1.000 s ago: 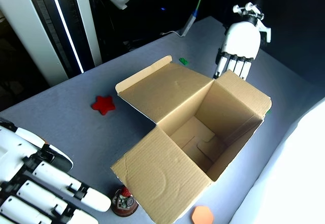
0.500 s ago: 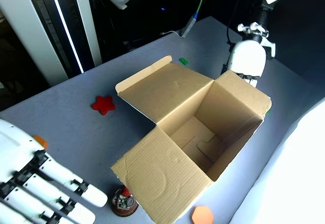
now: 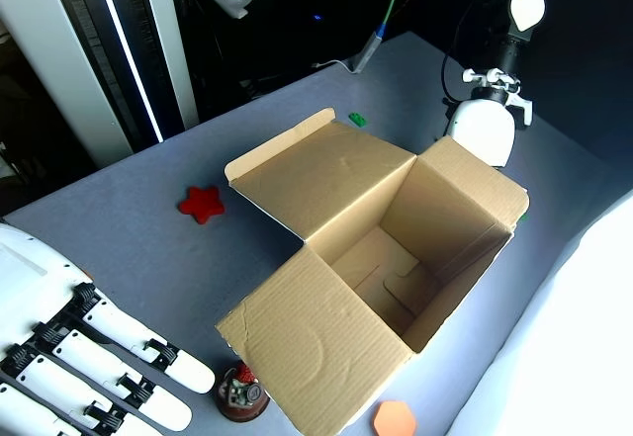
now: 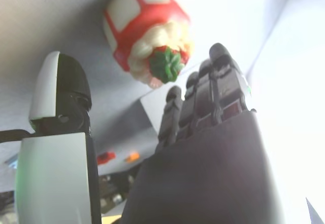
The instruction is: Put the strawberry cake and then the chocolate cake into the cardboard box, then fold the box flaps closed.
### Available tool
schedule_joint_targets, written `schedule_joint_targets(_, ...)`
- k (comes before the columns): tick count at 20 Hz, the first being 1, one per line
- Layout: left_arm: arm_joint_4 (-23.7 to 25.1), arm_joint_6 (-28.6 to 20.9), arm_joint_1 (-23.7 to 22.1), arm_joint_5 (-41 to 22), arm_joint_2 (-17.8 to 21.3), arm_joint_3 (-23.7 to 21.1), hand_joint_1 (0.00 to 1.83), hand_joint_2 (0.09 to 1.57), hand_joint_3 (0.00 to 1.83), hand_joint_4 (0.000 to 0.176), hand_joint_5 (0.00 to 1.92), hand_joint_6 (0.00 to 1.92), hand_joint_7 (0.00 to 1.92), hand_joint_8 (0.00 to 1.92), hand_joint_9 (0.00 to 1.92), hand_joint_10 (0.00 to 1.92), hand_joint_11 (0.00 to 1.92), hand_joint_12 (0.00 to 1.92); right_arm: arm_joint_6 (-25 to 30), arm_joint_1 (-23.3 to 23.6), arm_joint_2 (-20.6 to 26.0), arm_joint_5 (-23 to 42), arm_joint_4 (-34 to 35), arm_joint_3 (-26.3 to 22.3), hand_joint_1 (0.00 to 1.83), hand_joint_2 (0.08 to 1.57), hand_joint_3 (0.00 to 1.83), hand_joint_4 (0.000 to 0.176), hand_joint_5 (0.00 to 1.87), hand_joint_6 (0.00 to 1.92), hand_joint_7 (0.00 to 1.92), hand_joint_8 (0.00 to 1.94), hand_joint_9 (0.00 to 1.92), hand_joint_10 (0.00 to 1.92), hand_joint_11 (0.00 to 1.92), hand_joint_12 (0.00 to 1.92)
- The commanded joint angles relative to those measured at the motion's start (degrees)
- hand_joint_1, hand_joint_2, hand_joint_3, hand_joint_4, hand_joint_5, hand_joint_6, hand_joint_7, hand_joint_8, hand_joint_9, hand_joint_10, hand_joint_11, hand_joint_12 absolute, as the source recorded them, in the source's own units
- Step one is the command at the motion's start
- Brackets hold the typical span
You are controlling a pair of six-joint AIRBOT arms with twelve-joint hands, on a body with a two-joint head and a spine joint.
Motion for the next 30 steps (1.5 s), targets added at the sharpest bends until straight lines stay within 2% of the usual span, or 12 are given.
schedule_joint_targets(1, -3.07, 0.14, 0.03, -0.21, -0.16, 0.73, 1.21, 1.01, 0.0, 0.089, 0.01, 0.0, 0.0, 0.0, 0.03, 0.01, 0.0, 0.39, -0.12, 0.72, 0.79, 6.75, -0.8, 0.12, 1.11, 1.08, 0.01, 0.022, 0.0, 0.0, 0.01, 0.0, 0.0, 0.0, 0.0, 0.0)
schedule_joint_targets(4, -3.07, 0.14, 0.03, -0.22, -1.63, 2.63, 1.2, 1.01, 0.0, 0.092, 0.01, 0.0, 0.02, 0.0, 0.04, 0.0, 0.0, 0.46, -0.11, 0.72, 0.79, 6.76, -0.8, -0.05, 1.07, 1.09, 0.02, 0.034, 0.0, 0.0, 0.0, 0.0, 0.0, 0.0, 0.0, 0.0)
schedule_joint_targets(11, -3.04, 0.14, 0.71, -0.28, -3.25, 4.83, 1.26, 0.99, 0.0, 0.109, 0.18, 0.02, 0.24, 0.03, 0.33, 0.09, 0.0, 1.21, 0.0, 0.72, 0.78, 6.72, -0.8, -0.14, 1.05, 1.1, 0.01, 0.023, 0.0, 0.0, 0.0, 0.0, 0.0, 0.0, 0.0, 0.0)
schedule_joint_targets(12, -3.04, 0.14, 0.9, -0.28, -3.39, 5.02, 1.28, 0.99, 0.0, 0.108, 0.22, 0.0, 0.28, 0.01, 0.36, 0.19, 0.0, 1.32, 0.02, 0.72, 0.78, 6.73, -0.79, -0.15, 1.05, 1.1, 0.02, 0.024, 0.0, 0.0, 0.0, 0.0, 0.0, 0.0, 0.0, 0.0)
schedule_joint_targets(15, -3.03, 0.15, 1.27, -0.27, -3.73, 5.32, 1.26, 1.03, 0.0, 0.092, 0.29, 0.02, 0.34, 0.06, 0.08, 1.24, 0.0, 1.61, 0.27, 0.68, 0.78, 6.73, -0.79, -0.15, 1.12, 1.06, 0.0, 0.024, 0.02, 0.01, 0.01, 0.0, 0.0, 0.0, 0.0, 0.0)
schedule_joint_targets(16, -3.02, 0.15, 1.38, -0.27, -3.82, 5.29, 1.26, 1.03, 0.0, 0.092, 0.29, 0.02, 0.34, 0.06, 0.08, 1.24, 0.0, 1.61, 0.3, 0.69, 0.78, 6.73, -0.79, -0.19, 1.12, 1.06, 0.0, 0.024, 0.02, 0.01, 0.01, 0.0, 0.0, 0.0, 0.0, 0.0)
schedule_joint_targets(18, -2.92, 0.16, 1.57, -0.23, -3.97, 5.25, 1.29, 1.03, 0.0, 0.073, 0.21, 0.5, 0.03, 0.95, 0.04, 1.47, 0.01, 1.76, 0.3, 0.7, 0.78, 6.73, -0.79, -0.28, 1.1, 1.05, 0.0, 0.026, 0.01, 0.0, 0.0, 0.0, 0.0, 0.0, 0.0, 0.0)
schedule_joint_targets(20, -2.81, 0.16, 1.76, -0.14, -4.08, 5.11, 1.32, 1.03, 0.0, 0.054, 0.0, 1.22, 0.0, 1.26, 0.0, 1.68, 0.04, 1.88, 0.28, 0.7, 0.79, 6.73, -0.8, -0.32, 1.1, 1.06, 0.0, 0.022, 0.01, 0.01, 0.02, 0.01, 0.0, 0.0, 0.0, 0.0)
schedule_joint_targets(24, -2.59, 0.16, 1.99, -0.05, -4.03, 4.75, 1.39, 1.03, 0.0, 0.051, 0.02, 1.41, 0.0, 1.33, 0.0, 1.71, 0.03, 1.91, 0.27, 0.7, 0.8, 6.73, -0.8, -0.41, 1.08, 1.07, 0.0, 0.028, 0.01, 0.0, 0.01, 0.0, 0.0, 0.0, 0.0, 0.0)
schedule_joint_targets(28, -2.57, 0.16, 1.8, -0.17, -3.11, 3.88, 1.5, 1.08, 0.01, 0.005, 0.12, 1.44, 0.0, 1.52, 0.1, 1.75, 0.13, 1.92, -0.04, 0.69, 0.8, 6.77, -0.8, -0.52, 1.08, 1.07, 0.0, 0.027, 0.02, 0.0, 0.02, 0.0, 0.0, 0.0, 0.0, 0.0)
schedule_joint_targets(29, -2.57, 0.16, 1.64, -0.31, -2.88, 3.75, 1.5, 1.12, 0.02, 0.0, 0.19, 1.49, 0.06, 1.59, 0.16, 1.78, 0.21, 1.92, -0.13, 0.69, 0.8, 6.8, -0.8, -0.52, 1.08, 1.07, 0.0, 0.027, 0.02, 0.0, 0.03, 0.01, 0.0, 0.0, 0.0, 0.0)
schedule_joint_targets(30, -2.57, 0.15, 1.29, -0.57, -2.44, 3.55, 1.27, 1.4, 0.01, 0.0, 0.44, 1.71, 0.32, 1.86, 0.42, 1.91, 0.29, 1.92, -0.14, 0.69, 0.8, 6.81, -0.8, -0.53, 1.07, 1.07, 0.0, 0.023, 0.01, 0.0, 0.02, 0.0, 0.0, 0.0, 0.0, 0.0)
